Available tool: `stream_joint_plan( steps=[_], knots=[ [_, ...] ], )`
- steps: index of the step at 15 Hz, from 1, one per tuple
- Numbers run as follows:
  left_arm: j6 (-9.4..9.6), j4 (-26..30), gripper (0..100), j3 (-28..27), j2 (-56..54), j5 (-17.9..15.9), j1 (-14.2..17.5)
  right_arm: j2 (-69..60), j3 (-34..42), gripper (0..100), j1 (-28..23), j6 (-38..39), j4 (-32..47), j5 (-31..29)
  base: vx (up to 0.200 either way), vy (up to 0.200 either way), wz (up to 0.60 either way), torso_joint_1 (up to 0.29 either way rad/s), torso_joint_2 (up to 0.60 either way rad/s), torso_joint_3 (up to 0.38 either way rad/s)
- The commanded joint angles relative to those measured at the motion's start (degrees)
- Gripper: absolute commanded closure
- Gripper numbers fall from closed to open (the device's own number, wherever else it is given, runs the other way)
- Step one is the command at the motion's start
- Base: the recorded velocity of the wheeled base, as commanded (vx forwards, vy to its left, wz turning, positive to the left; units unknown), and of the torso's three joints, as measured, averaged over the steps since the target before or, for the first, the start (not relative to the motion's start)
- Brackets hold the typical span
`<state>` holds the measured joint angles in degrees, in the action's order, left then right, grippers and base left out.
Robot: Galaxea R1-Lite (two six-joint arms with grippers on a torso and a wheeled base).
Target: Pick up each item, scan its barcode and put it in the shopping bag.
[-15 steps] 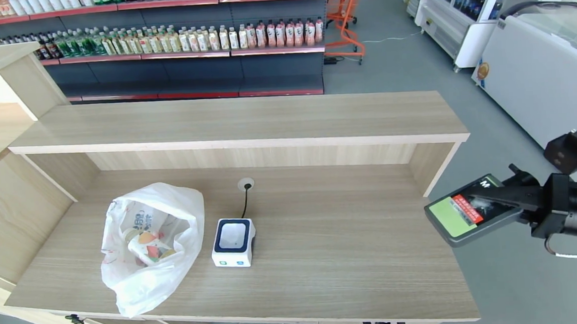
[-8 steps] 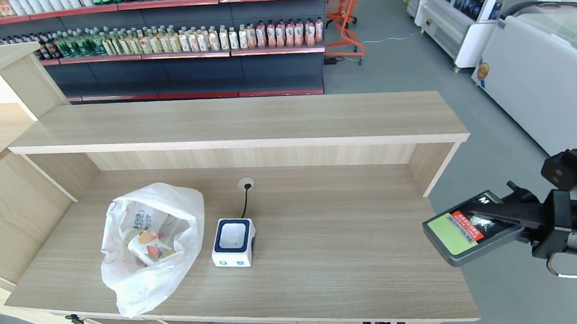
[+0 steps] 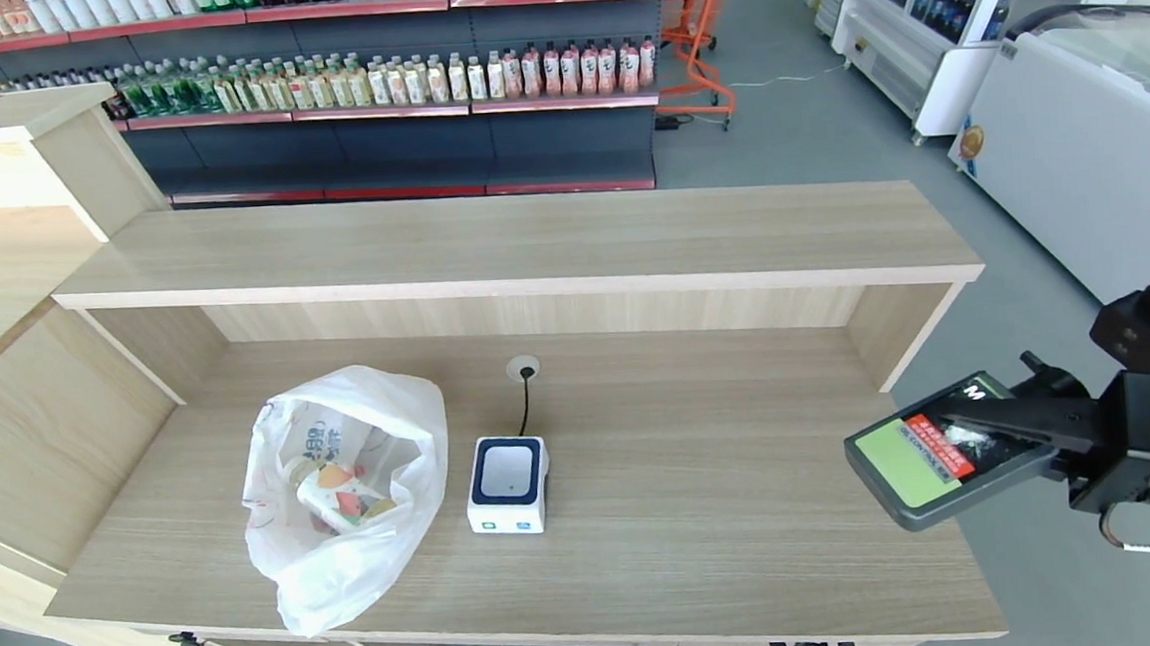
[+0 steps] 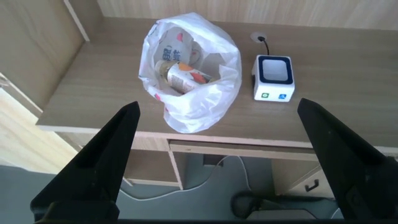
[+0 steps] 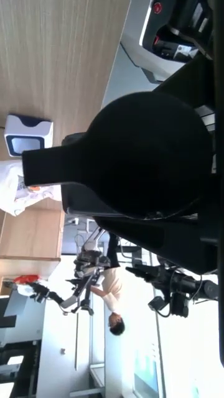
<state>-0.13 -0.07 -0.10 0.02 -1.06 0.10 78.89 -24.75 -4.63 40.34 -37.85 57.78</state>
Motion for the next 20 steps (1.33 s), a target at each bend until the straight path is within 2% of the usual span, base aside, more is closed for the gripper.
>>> stream_joint_plan(
  steps=[1,5,9,10,11,12,14,15,17,20],
  knots=[
    [-0.04,-0.01,0,0.01,-0.02,0.01,-0.01,-0.14,-0.21,100,0.5,-0.08,-0.12,-0.13,0.0,0.2,0.0,-0.002,0.01,0.002],
    [0.05,-0.01,0,0.01,-0.02,0.01,-0.01,3.64,-4.26,100,2.61,-1.23,-0.47,-1.27,0.0,0.2,0.0,0.0,0.0,0.002],
    [0.05,-0.01,0,0.01,-0.02,0.01,-0.01,13.84,-7.68,100,3.93,-15.64,-0.38,-1.97,0.0,0.2,0.0,0.0,0.0,0.002],
    [0.05,0.07,0,0.01,-0.02,0.01,-0.01,14.98,-8.04,100,4.37,-16.87,-0.38,-3.2,0.0,0.2,0.0,-0.002,0.0,-0.002],
    [0.05,-0.01,0,0.01,-0.02,0.01,-0.01,17.79,-9.18,100,7.09,-18.37,-0.64,-8.21,0.0,0.2,0.0,-0.007,0.01,-0.002],
    [0.05,0.07,0,0.01,-0.02,0.01,-0.01,19.29,-10.32,100,8.68,-18.63,-1.17,-10.41,0.0,0.2,0.0,0.002,0.0,0.012],
    [0.31,-0.01,0,0.01,-0.02,0.01,0.08,21.93,-11.29,100,10.7,-18.98,-2.4,-11.11,0.0,0.2,0.0,0.002,0.0,0.002],
    [0.4,-0.01,0,0.01,-0.02,0.01,0.08,26.06,-11.99,100,11.58,-21.62,-5.65,-13.05,0.0,0.2,0.0,0.007,-0.01,0.002],
    [0.31,-0.01,0,0.01,-0.02,0.01,0.08,31.77,-12.69,100,12.72,-24.25,-10.58,-16.47,0.0,0.0,0.0,0.0,0.0,0.0],
    [0.4,-0.01,0,0.01,-0.02,0.01,-0.01,36.69,-13.66,100,13.07,-27.95,-12.95,-17.35,0.0,0.0,0.0,0.0,0.0,0.0]
  ],
)
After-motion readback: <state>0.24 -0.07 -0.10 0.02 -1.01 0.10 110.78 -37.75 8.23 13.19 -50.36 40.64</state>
